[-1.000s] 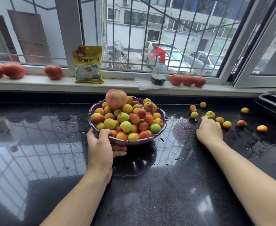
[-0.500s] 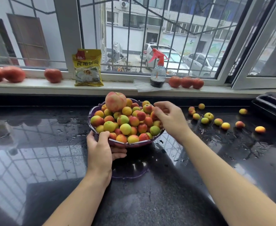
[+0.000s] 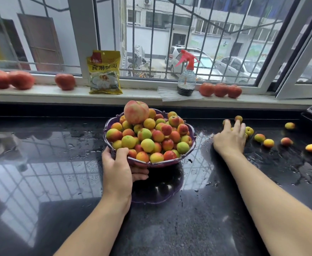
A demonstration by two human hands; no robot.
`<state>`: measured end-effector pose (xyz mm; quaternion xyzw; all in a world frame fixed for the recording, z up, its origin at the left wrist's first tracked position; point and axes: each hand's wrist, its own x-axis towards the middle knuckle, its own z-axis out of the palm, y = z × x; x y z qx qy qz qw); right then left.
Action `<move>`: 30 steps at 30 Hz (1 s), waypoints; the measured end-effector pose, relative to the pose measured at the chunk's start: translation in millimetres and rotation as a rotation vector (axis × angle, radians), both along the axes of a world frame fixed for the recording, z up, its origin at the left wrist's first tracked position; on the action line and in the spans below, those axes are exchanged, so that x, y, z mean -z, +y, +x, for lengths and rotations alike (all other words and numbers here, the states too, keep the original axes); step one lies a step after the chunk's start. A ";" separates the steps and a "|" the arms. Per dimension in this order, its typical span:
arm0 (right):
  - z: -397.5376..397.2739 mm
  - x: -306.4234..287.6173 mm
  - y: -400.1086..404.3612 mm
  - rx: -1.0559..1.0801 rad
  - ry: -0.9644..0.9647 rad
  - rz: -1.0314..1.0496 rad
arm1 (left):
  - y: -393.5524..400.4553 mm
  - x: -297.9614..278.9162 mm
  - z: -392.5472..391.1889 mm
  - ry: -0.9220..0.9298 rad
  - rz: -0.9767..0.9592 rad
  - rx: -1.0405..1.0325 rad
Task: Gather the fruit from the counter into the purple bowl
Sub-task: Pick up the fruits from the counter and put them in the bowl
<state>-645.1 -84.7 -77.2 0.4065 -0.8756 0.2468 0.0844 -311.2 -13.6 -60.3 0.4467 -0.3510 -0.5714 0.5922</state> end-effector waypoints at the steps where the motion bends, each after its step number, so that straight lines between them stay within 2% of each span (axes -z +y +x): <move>1: -4.9 3.5 -1.8 0.015 -0.006 0.023 | -0.1 0.2 -0.1 0.002 0.000 0.000; 6: -0.1 0.5 3.8 0.036 0.202 -0.247 | -1.9 0.8 -1.6 0.015 -0.013 -0.009; 8: -3.6 2.5 3.9 0.020 0.184 -0.157 | -0.7 0.9 -2.2 0.015 -0.006 -0.005; 11: -11.3 9.5 3.4 -0.009 0.106 0.165 | 0.5 -0.1 -1.1 0.021 -0.002 0.008; 13: -14.8 9.7 3.5 -0.010 0.111 0.174 | 0.2 0.4 -0.2 0.019 -0.004 0.011; 16: -2.3 -11.9 5.5 -0.070 0.012 0.114 | -0.2 0.7 -0.3 0.008 0.003 0.005; 19: 37.0 -71.0 13.1 -0.343 -0.180 -0.116 | 0.0 -0.4 -1.2 0.005 0.002 -0.001; 21: 80.5 -111.4 30.4 -0.669 -0.345 -0.224 | -0.2 -0.7 -1.5 0.009 -0.004 -0.002; 22: 102.9 -123.6 40.1 -0.821 -0.361 -0.227 | -0.2 -1.0 -1.4 0.013 -0.004 -0.001; 25: 154.5 -121.1 53.4 -1.074 -0.243 -0.216 | -0.4 -0.6 -0.7 0.031 0.001 0.007; 30: 173.2 -76.5 42.9 -1.130 -0.054 -0.320 | 0.0 -1.9 -0.6 0.044 -0.005 0.011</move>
